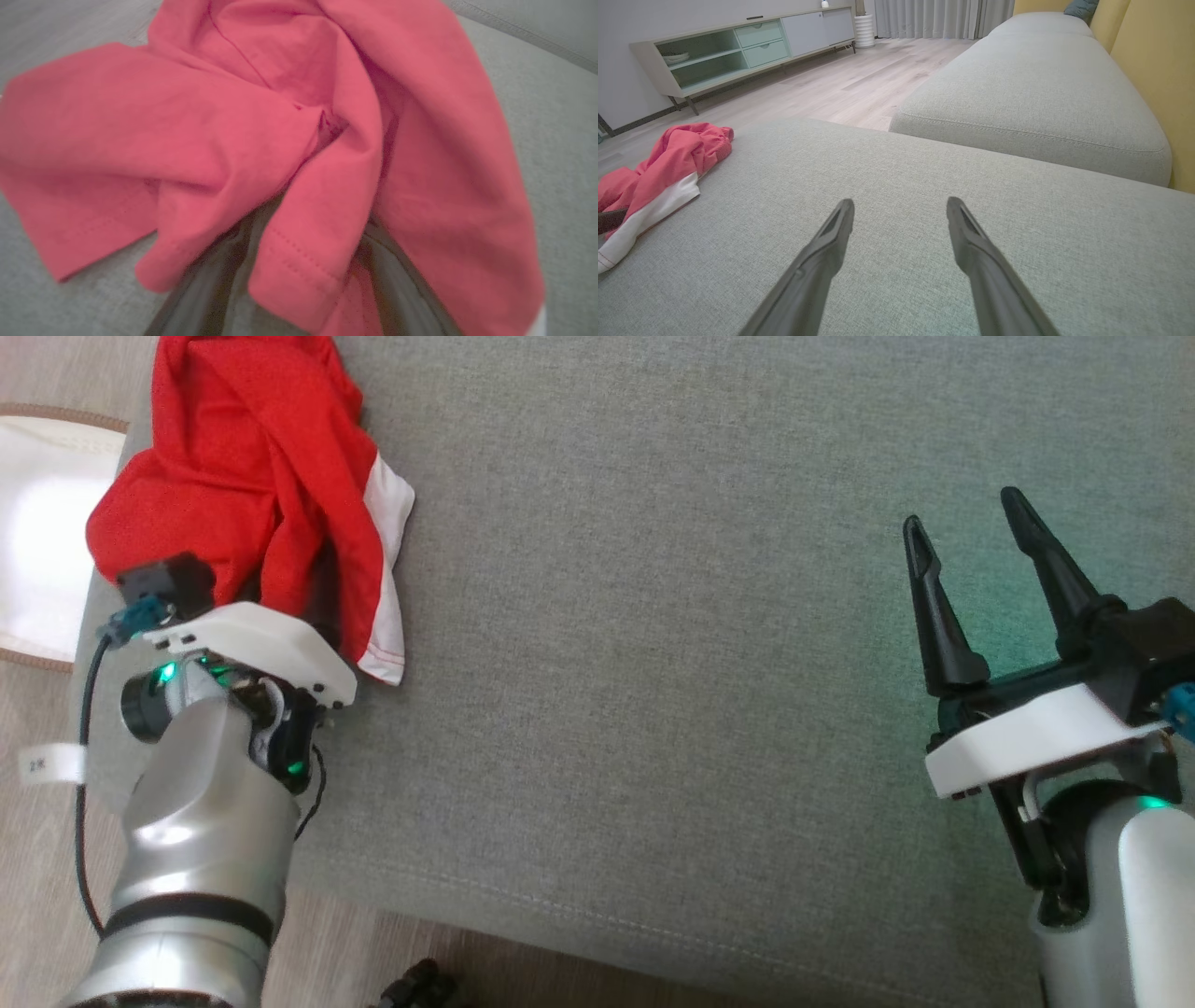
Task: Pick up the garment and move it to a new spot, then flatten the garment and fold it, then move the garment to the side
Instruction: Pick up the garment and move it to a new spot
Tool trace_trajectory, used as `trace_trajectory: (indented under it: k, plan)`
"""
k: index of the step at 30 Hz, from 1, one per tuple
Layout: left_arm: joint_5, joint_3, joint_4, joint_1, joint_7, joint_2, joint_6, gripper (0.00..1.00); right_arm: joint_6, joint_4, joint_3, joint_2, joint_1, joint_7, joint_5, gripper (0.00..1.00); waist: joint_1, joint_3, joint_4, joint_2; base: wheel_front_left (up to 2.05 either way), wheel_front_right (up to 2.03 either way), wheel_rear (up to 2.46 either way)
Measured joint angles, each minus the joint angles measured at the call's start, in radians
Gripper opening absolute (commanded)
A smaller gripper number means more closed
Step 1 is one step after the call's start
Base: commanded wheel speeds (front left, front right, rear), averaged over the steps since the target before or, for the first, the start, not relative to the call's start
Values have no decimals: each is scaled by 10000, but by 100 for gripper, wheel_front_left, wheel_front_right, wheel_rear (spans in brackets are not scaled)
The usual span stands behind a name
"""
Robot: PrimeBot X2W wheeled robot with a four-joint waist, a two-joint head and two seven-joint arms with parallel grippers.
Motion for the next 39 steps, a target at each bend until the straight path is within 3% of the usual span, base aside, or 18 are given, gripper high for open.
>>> trace_trajectory:
  k: [1,2,3,11,18,19,23,31,39]
  plan:
    - [-31,-69,224,-173,17,38,0,75,0,2,4,0,-2,-2,8,100,0,-17,0,0,0,0,0]
    - [-52,-180,395,-261,12,86,0,9,0,23,4,0,-2,-4,8,100,0,-39,1,0,0,0,0]
    - [-52,-242,508,-320,-73,123,0,0,0,69,4,2,-1,-4,8,100,1,-71,1,0,0,0,0]
    - [84,-539,286,-204,-485,293,15,0,0,359,-111,73,18,-259,127,100,0,-604,11,0,0,0,0]
    - [830,-186,-3051,992,-495,585,836,0,0,552,-247,182,336,-554,309,100,-1,-1300,38,0,0,0,0]
    - [1074,-115,-4086,1496,-495,610,1003,0,0,642,-278,205,495,-654,378,100,-1,-1517,27,0,0,0,0]
    - [1461,46,-5985,2497,-497,656,1229,0,0,800,-293,251,671,-844,545,100,-1,-2003,-66,0,0,0,0]
    - [1801,-82,-8786,4736,-272,836,1574,0,0,1030,-307,378,1285,-1097,857,100,-1,-3044,-592,0,0,0,0]
    - [1806,-918,-10796,5632,593,796,1446,0,0,1028,-274,437,1654,-1235,1016,100,-1,-3375,-1501,0,0,0,0]
